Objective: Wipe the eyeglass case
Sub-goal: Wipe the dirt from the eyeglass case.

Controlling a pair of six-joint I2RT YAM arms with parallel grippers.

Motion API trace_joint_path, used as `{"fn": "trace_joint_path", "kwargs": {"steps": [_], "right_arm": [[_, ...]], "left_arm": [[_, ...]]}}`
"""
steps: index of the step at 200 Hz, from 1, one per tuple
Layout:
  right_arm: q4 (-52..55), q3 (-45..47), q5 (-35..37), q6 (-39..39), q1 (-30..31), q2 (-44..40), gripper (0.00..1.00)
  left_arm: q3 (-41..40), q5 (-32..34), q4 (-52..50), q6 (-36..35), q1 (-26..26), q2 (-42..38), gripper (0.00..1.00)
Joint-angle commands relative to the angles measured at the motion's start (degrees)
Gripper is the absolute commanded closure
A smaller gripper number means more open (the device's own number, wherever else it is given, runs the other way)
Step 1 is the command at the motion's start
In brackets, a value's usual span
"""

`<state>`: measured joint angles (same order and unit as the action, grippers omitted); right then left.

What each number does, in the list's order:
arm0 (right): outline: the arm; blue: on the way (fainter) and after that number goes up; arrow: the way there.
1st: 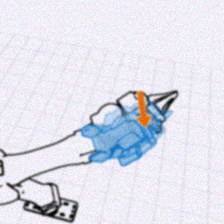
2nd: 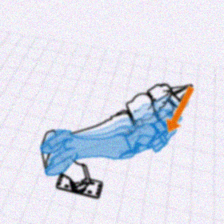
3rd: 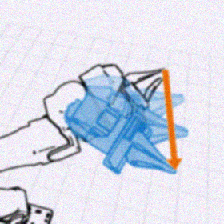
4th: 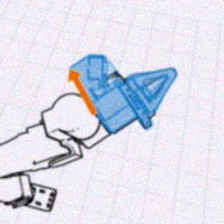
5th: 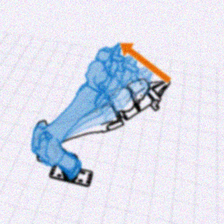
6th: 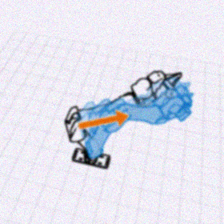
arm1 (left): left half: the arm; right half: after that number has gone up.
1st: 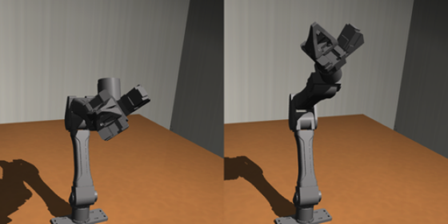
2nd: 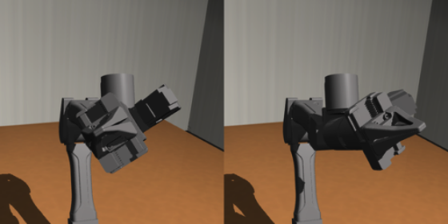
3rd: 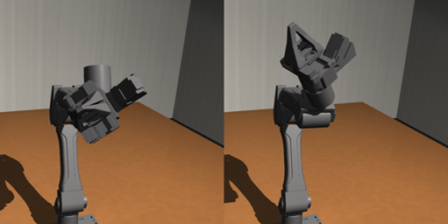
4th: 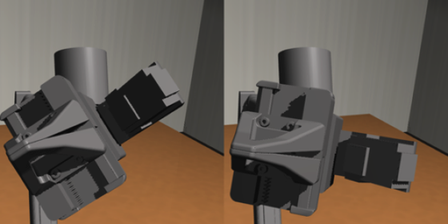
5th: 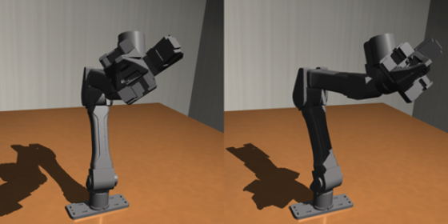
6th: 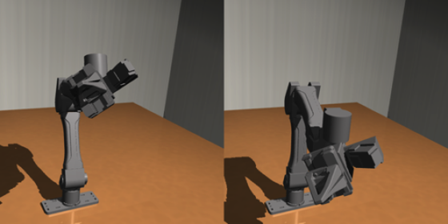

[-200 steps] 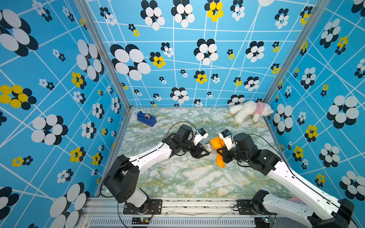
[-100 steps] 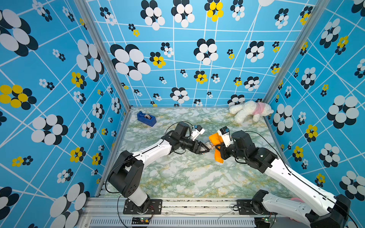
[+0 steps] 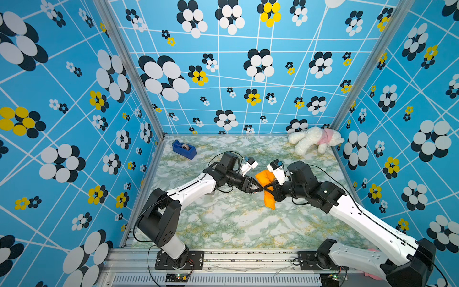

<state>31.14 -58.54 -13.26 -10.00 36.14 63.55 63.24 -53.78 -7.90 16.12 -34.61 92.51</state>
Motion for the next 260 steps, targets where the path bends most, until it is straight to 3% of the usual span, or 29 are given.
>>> {"fn": "trace_joint_path", "kwargs": {"steps": [1, 26, 71, 116, 180, 232, 260], "right_arm": [[5.25, -1.58, 1.5, 2.44, -7.49, 1.23, 1.0], [3.95, -2.27, -2.88, 0.7, -13.87, 0.52, 1.0], [-3.21, -3.18, -25.7, -5.2, -22.15, -0.6, 1.0], [-21.27, 2.63, -43.3, -19.26, -23.64, 0.9, 1.0], [-20.81, 3.67, -46.33, -17.35, -23.66, 6.07, 1.0], [-41.59, 8.02, -50.27, -31.82, -23.7, 9.31, 1.0], [-47.06, 9.74, -53.77, -37.4, -23.66, 7.63, 1.0]], "left_arm": [[1.66, -7.47, -1.59, -5.2, -0.92, -3.99, 0.73], [0.47, -8.39, -1.75, -5.44, 0.0, -5.72, 0.73], [-2.15, -10.58, -1.33, -7.16, 1.73, -7.8, 0.73], [0.37, -12.13, -5.98, -10.62, 2.0, -7.25, 0.73], [0.64, -16.0, -3.27, -11.46, 2.05, -9.02, 0.74], [-0.75, -14.05, 1.44, -8.43, 3.48, -11.47, 0.74], [-1.78, -13.14, 3.5, -6.61, 5.48, -10.88, 0.74]]}}
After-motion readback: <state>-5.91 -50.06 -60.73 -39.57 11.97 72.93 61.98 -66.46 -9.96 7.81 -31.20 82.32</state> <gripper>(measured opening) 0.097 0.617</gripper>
